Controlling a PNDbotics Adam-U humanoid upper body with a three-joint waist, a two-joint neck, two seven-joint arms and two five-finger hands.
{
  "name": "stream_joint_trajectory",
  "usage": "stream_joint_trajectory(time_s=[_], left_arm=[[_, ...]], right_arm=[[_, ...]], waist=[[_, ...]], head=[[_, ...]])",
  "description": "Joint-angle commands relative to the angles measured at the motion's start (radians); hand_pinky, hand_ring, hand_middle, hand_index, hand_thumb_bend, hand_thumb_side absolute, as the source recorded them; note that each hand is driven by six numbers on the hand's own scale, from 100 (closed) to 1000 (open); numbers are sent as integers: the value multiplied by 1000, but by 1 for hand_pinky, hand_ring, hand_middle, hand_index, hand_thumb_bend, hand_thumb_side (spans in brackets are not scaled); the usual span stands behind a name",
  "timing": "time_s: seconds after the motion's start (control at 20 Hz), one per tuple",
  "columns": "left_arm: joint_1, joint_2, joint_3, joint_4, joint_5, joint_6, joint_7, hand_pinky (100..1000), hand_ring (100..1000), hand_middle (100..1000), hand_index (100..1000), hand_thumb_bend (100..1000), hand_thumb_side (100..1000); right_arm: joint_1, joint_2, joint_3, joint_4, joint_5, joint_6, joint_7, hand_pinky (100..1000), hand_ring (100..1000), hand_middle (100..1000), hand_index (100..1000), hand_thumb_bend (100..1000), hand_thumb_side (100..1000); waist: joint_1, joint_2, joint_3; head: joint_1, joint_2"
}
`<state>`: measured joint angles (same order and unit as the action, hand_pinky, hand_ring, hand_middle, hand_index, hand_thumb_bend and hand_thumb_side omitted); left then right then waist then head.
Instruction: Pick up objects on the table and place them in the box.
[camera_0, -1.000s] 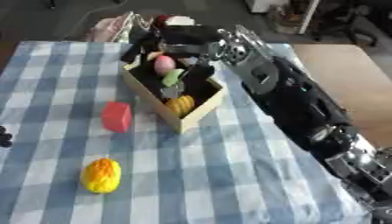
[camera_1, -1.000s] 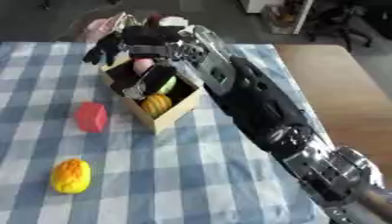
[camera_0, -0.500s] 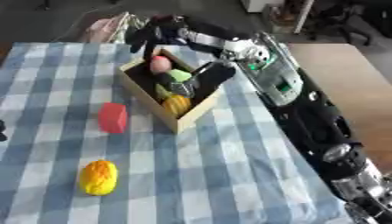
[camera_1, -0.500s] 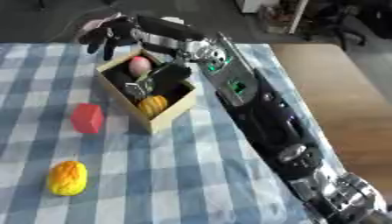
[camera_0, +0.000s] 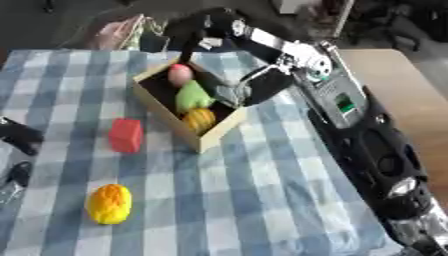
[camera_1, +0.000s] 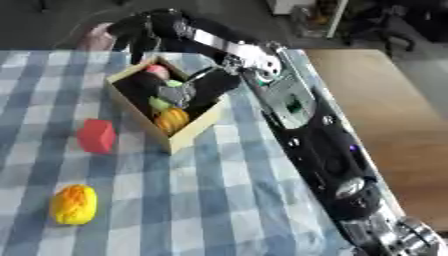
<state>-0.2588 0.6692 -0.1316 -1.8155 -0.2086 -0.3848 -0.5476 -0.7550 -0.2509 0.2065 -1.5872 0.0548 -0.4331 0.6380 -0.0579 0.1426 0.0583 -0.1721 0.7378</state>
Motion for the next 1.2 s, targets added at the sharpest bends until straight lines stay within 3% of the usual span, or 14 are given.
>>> stream_joint_trajectory(time_s=[0.05, 0.3, 0.6, 0.85, 1.05, 1.2], left_arm=[[-57, 71, -62, 10, -74, -54, -68, 797, 682, 743, 846, 100, 249], [-160, 107, -165, 45, -188, -147, -134, 810, 721, 779, 873, 100, 267], [-255, 118, -261, 90, -295, -291, -239, 817, 749, 796, 883, 317, 411], [-288, 143, -295, 97, -358, -418, -328, 826, 768, 807, 888, 512, 512], [-292, 164, -299, 91, -430, -477, -347, 816, 761, 794, 874, 641, 514], [-284, 162, -309, 110, -488, -502, -346, 804, 747, 778, 864, 648, 545]], right_arm=[[-8, -7, -19, -25, -25, 17, -2, 780, 668, 742, 911, 100, 306], [-2, -3, -24, -26, -41, 29, -3, 776, 666, 738, 909, 100, 307], [-1, 3, -21, -26, -48, 32, 1, 775, 666, 737, 908, 100, 314], [-1, 6, -19, -24, -51, 33, 3, 773, 665, 736, 907, 100, 319], [-1, 7, -19, -24, -51, 33, 3, 772, 664, 734, 907, 100, 322], [0, 8, -18, -24, -51, 33, 4, 772, 664, 734, 906, 100, 323]], waist=[[18, -15, -7], [19, -19, -22], [18, -21, -40], [18, -19, -50], [19, -16, -54], [18, -14, -55]], head=[[11, -2], [23, 3], [34, 11], [40, 13], [41, 14], [39, 15]])
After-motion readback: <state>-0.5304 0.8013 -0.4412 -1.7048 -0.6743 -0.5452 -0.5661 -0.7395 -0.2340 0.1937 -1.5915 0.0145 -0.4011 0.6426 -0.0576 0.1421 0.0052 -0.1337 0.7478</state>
